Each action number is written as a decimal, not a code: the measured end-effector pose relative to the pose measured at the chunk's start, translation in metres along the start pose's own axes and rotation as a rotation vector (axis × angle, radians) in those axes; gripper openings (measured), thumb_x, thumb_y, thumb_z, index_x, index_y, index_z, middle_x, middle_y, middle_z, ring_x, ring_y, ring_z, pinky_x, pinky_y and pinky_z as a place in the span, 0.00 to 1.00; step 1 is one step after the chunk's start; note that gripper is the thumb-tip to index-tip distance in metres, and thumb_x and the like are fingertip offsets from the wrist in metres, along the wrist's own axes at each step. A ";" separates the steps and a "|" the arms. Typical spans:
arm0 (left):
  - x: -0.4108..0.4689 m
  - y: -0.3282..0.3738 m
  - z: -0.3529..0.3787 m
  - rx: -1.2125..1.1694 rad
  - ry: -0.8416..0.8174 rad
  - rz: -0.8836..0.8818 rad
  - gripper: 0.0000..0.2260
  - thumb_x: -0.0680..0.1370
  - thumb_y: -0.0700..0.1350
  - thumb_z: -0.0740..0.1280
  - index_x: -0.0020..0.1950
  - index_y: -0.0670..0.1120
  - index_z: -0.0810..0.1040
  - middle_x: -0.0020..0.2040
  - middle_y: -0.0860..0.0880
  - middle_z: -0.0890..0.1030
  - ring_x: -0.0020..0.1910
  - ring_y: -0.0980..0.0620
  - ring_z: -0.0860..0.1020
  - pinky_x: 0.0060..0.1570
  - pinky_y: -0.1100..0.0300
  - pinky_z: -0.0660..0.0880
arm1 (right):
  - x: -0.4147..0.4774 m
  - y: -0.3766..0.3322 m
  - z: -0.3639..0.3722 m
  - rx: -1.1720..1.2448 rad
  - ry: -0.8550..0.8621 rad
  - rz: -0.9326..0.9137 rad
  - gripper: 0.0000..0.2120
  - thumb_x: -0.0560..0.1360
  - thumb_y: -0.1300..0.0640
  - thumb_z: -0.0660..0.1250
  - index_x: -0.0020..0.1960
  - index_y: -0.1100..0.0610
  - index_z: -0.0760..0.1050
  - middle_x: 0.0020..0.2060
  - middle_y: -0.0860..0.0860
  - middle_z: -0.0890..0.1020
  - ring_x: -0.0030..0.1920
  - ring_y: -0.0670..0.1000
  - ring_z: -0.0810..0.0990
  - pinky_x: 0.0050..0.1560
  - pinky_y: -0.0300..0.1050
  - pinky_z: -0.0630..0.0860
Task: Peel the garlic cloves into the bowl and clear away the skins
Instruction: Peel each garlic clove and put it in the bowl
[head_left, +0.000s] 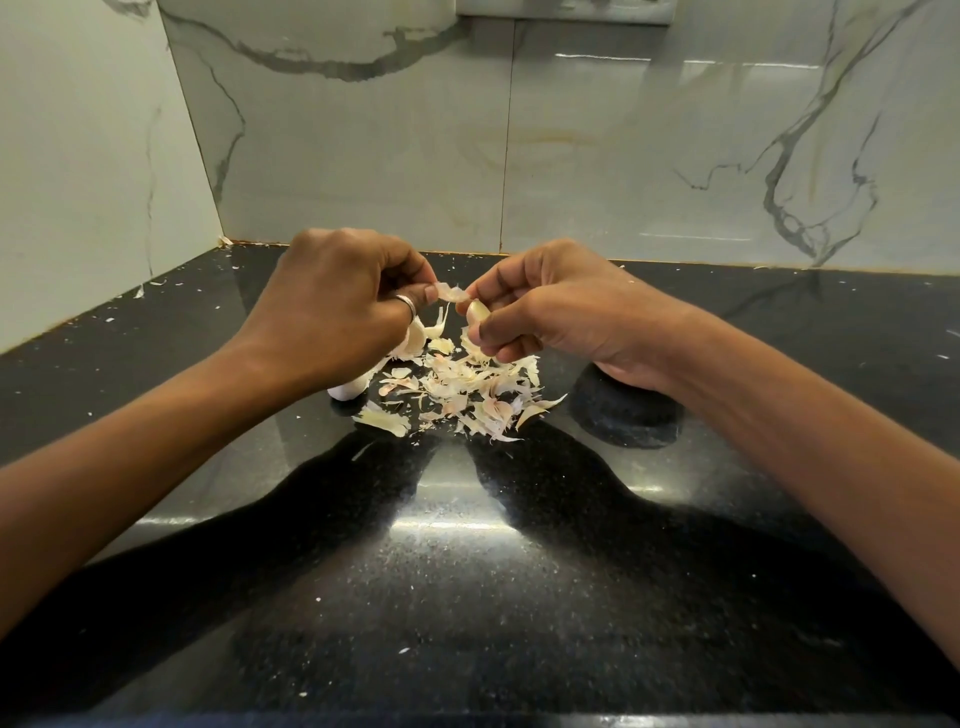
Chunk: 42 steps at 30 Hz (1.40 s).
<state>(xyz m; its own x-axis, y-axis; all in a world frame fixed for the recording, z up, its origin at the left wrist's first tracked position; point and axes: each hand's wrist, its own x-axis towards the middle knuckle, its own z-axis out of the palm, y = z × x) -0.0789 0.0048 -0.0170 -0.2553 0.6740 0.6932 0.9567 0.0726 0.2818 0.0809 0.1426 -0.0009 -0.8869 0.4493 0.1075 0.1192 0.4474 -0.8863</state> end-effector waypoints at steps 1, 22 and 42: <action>0.001 -0.001 -0.001 0.006 0.018 -0.010 0.03 0.77 0.44 0.73 0.49 0.49 0.86 0.40 0.50 0.85 0.39 0.53 0.81 0.43 0.57 0.78 | 0.001 0.000 0.000 -0.001 -0.002 0.006 0.09 0.73 0.73 0.71 0.53 0.66 0.81 0.46 0.64 0.86 0.40 0.51 0.83 0.46 0.45 0.83; -0.005 0.003 0.000 -0.004 -0.008 0.070 0.14 0.72 0.45 0.79 0.56 0.49 0.82 0.48 0.52 0.80 0.40 0.51 0.80 0.44 0.46 0.80 | 0.001 0.000 0.000 -0.013 0.021 -0.003 0.18 0.73 0.69 0.76 0.61 0.61 0.80 0.35 0.52 0.85 0.39 0.50 0.84 0.49 0.49 0.85; -0.003 -0.003 -0.002 0.077 0.071 0.143 0.02 0.76 0.46 0.75 0.47 0.49 0.86 0.42 0.54 0.82 0.37 0.50 0.79 0.38 0.48 0.80 | 0.003 0.003 -0.001 -0.054 -0.019 -0.031 0.12 0.72 0.71 0.75 0.54 0.64 0.82 0.41 0.56 0.86 0.40 0.49 0.85 0.46 0.44 0.84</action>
<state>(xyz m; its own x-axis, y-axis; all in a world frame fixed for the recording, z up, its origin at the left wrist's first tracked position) -0.0809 0.0013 -0.0186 -0.1222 0.6277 0.7688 0.9912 0.0371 0.1272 0.0791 0.1458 -0.0033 -0.8988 0.4199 0.1256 0.1151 0.5025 -0.8569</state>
